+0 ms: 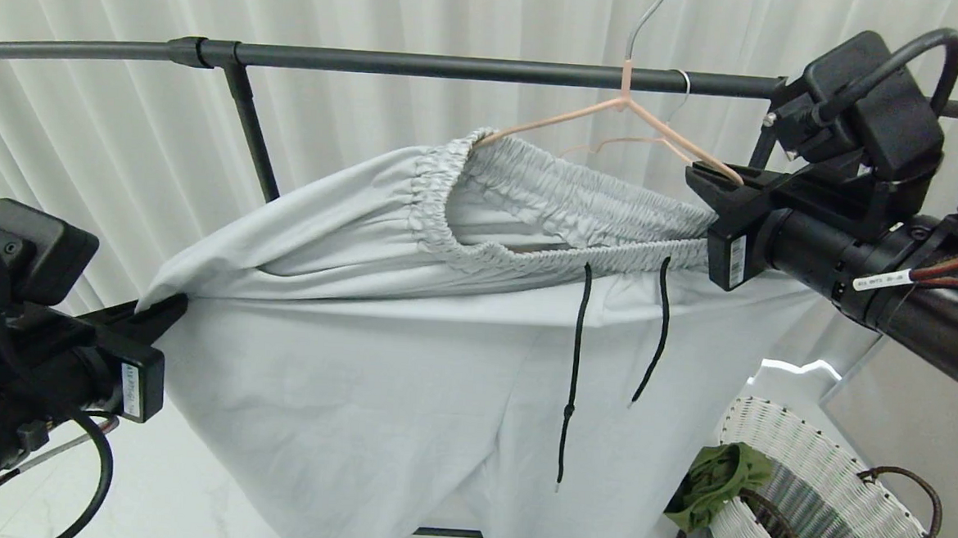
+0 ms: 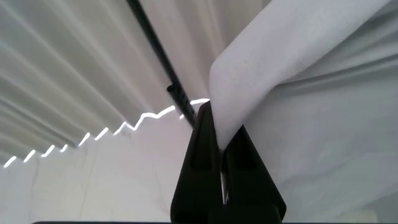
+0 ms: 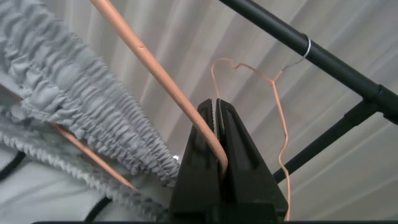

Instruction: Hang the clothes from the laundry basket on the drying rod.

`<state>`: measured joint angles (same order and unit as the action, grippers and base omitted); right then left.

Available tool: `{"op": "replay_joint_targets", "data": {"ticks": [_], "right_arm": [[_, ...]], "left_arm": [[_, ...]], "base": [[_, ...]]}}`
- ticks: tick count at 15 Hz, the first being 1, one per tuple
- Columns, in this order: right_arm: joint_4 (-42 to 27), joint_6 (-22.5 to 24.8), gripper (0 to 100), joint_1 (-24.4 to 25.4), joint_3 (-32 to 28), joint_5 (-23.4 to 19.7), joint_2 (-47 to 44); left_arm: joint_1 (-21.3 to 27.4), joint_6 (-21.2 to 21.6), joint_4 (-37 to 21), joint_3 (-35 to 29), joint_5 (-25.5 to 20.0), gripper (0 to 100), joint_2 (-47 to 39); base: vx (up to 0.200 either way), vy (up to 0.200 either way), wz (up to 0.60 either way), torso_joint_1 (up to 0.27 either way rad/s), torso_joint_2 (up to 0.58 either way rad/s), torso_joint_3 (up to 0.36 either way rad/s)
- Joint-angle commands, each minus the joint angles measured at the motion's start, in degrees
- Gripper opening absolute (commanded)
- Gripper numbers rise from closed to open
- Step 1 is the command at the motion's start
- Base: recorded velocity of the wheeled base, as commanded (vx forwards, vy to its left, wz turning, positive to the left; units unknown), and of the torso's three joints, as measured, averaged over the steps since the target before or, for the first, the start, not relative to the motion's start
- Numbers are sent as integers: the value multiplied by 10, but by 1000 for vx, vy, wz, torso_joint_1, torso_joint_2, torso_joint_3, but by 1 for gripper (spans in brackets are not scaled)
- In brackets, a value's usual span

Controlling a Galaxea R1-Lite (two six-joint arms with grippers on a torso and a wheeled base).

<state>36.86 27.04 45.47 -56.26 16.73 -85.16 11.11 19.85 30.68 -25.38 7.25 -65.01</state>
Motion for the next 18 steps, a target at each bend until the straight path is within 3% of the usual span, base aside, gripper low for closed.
{"op": "replay_joint_targets", "data": {"ticks": [1, 4, 5, 9, 13, 18], "right_arm": [[0, -1, 0, 1, -3, 1, 1], [0, -3, 0, 4, -5, 1, 2], [0, -3, 0, 10, -6, 1, 1], [-9, -3, 0, 2, -28, 7, -11], [-100, -3, 0, -53, -83, 12, -17], [-145, -9, 0, -73, -146, 54, -62]], "left_arm": [[-9, 2, 0, 10, 1, 0, -1], [-3, 15, 0, 11, 0, 0, 1], [-2, 20, 0, 11, 0, 100, 1], [6, 16, 0, 13, -2, 100, 16], [5, 21, -1, 31, -57, 100, 63], [5, 38, 0, 23, -58, 100, 67]], "base": [[0, 0, 0, 0, 0, 0], [0, 0, 0, 0, 0, 0], [0, 0, 0, 0, 0, 0], [0, 0, 0, 0, 0, 0], [0, 0, 0, 0, 0, 0], [0, 0, 0, 0, 0, 0]]}}
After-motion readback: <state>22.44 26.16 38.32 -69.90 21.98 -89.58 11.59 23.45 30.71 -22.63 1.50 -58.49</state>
